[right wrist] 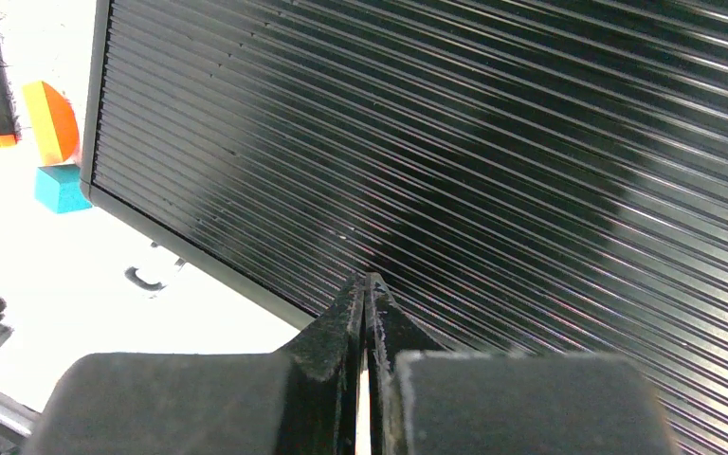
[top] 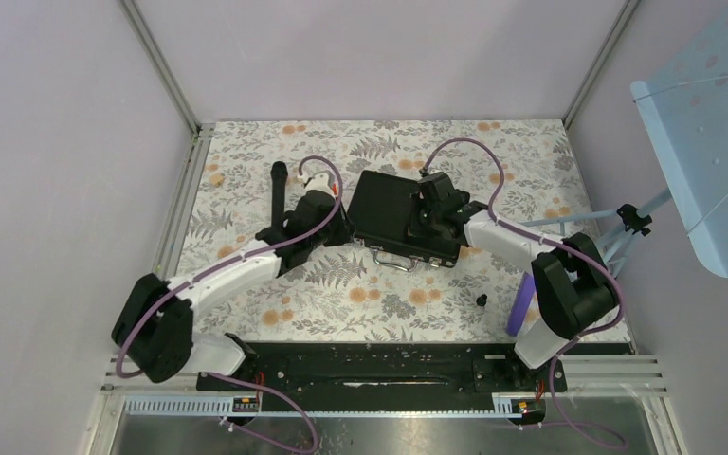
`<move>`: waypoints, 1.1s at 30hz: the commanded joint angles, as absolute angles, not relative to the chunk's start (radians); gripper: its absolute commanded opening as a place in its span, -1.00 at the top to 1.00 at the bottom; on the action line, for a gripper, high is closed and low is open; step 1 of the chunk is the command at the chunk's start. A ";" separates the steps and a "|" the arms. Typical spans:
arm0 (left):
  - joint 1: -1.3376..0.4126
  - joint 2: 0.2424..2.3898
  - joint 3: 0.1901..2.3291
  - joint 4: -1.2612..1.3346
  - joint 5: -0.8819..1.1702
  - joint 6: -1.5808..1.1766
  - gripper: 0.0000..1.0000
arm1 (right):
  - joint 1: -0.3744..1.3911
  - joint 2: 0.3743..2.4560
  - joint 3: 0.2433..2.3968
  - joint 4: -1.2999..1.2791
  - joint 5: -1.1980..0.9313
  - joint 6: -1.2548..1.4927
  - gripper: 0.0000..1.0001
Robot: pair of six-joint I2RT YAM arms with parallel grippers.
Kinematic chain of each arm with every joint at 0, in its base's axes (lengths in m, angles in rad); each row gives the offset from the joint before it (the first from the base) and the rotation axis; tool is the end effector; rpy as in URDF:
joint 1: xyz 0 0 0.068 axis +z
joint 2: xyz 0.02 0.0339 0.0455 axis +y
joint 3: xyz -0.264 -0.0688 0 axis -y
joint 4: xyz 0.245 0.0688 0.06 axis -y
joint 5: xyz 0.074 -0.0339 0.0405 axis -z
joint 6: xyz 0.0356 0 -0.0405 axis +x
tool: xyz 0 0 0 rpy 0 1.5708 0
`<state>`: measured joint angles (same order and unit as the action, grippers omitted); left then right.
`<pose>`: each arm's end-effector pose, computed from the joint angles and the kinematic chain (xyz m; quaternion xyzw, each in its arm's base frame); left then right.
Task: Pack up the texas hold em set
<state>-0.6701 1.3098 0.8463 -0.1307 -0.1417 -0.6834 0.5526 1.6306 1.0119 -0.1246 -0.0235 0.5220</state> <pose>0.2291 -0.1752 0.2515 -0.0391 0.8807 -0.2443 0.4040 0.2982 0.1849 0.2096 -0.0187 0.9154 0.2150 0.3399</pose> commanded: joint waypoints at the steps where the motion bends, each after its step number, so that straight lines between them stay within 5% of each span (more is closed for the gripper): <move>1: -0.677 1.394 0.860 -0.036 -0.120 -0.710 0.70 | 0.551 1.611 0.974 -0.195 -0.005 0.525 0.97; 9: -0.677 1.517 0.852 0.043 -0.065 -0.730 1.00 | 0.551 1.589 0.966 -0.213 -0.005 0.507 0.97; 23: -0.562 1.632 0.729 0.254 0.151 -0.844 1.00 | 0.551 1.591 0.976 -0.230 -0.011 0.491 0.97; 33: -0.487 1.845 0.843 0.011 0.138 -0.839 1.00 | 0.550 1.581 0.981 -0.246 -0.005 0.478 0.97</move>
